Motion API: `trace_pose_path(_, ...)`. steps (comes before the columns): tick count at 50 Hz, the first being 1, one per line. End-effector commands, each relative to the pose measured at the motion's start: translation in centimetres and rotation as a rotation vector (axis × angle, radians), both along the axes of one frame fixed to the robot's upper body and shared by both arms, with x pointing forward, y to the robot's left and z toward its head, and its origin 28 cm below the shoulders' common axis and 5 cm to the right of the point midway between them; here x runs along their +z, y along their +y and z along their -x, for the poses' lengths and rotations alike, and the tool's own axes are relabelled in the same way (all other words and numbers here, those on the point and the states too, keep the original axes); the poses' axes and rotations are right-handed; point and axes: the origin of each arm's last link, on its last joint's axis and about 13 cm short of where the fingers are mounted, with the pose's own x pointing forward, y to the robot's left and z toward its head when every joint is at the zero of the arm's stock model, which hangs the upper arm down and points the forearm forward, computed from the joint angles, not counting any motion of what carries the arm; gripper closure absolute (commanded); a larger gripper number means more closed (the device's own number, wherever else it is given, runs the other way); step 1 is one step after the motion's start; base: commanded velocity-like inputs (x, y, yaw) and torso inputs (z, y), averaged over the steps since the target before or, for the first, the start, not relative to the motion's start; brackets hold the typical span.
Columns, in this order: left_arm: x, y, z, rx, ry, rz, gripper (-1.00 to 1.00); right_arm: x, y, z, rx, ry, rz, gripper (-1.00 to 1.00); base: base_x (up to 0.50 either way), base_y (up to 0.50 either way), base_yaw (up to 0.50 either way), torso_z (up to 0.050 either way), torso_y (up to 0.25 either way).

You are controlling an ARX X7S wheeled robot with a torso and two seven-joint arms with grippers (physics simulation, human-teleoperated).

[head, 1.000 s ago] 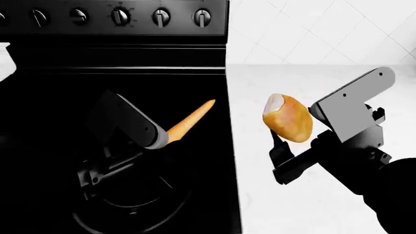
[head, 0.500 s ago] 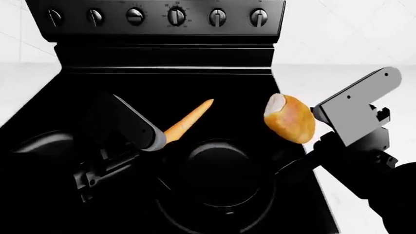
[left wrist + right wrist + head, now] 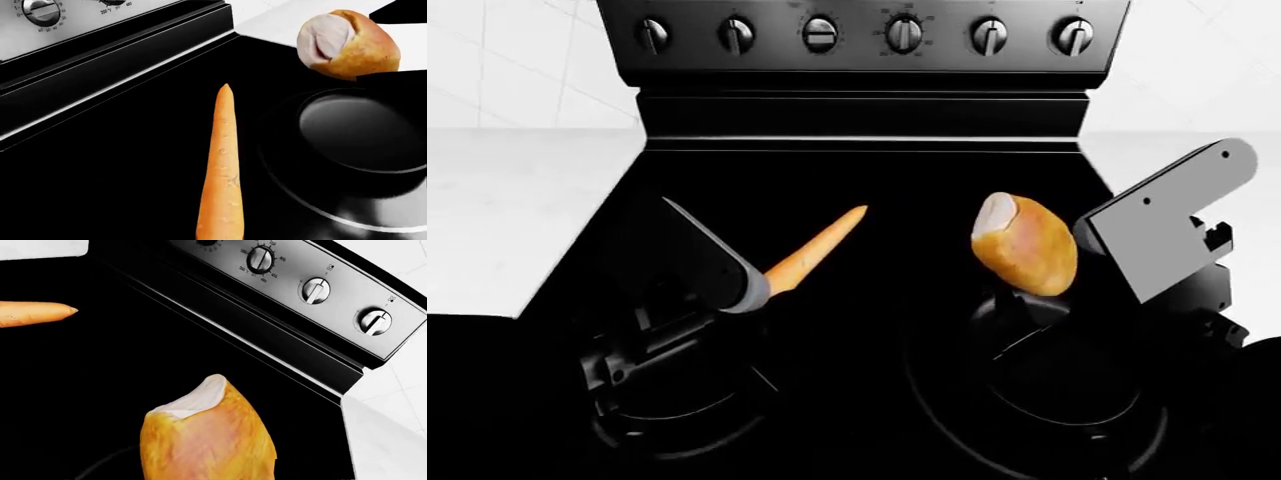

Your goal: Place both pans onto different burners. Then place the carrot and the chicken breast on different pans.

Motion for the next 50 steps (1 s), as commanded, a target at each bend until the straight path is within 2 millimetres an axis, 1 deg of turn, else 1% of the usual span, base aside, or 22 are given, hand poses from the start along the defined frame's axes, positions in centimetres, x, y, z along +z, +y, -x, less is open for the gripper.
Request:
trace_pose_path(1,0.0,0.1,0.0,0.005,-0.005,0.005,1.00,0.2,-0.1,-0.1,-0.009,-0.016,0.006,1.00,-0.01,0.50,0.00,0.000,0.000)
trace_pose_path(5,0.0,0.0,0.0,0.004,-0.004,0.003,1.00,0.1,-0.2,-0.1,-0.015,-0.010,-0.001,1.00,0.00,0.37,0.00,0.000,0.000)
trace_pose_path(11,-0.1,0.1,0.0,0.007,-0.003,0.001,1.00,0.2,-0.4,-0.1,-0.020,0.004,0.013,1.00,0.00,0.00,0.00,0.000,0.000)
trace_pose_path(17,-0.2,0.3,0.0,0.013,-0.004,0.000,1.00,0.8,-0.7,-0.2,-0.012,0.029,0.064,1.00,0.00,0.00,0.00,0.000,0.002)
trace_pose_path(24,-0.3,0.3,0.0,0.015,0.000,0.004,1.00,2.2,-1.6,-0.2,-0.026,0.067,0.137,1.00,0.00,0.00,0.00,0.000,0.000)
trace_pose_path(30,-0.4,0.3,-0.1,0.015,0.002,0.005,1.00,3.1,-2.8,-0.1,-0.054,0.125,0.199,1.00,0.00,0.00,0.00,0.000,0.000)
trace_pose_path(40,-0.6,0.3,-0.2,0.012,0.008,0.006,1.00,3.5,-4.2,-0.1,-0.090,0.210,0.288,1.00,0.00,0.00,0.00,0.001,0.000)
trace_pose_path(50,-0.7,0.4,-0.2,0.016,0.010,0.004,1.00,3.5,-4.8,-1.0,-0.108,0.283,0.346,1.00,0.00,0.00,0.00,0.000,0.001)
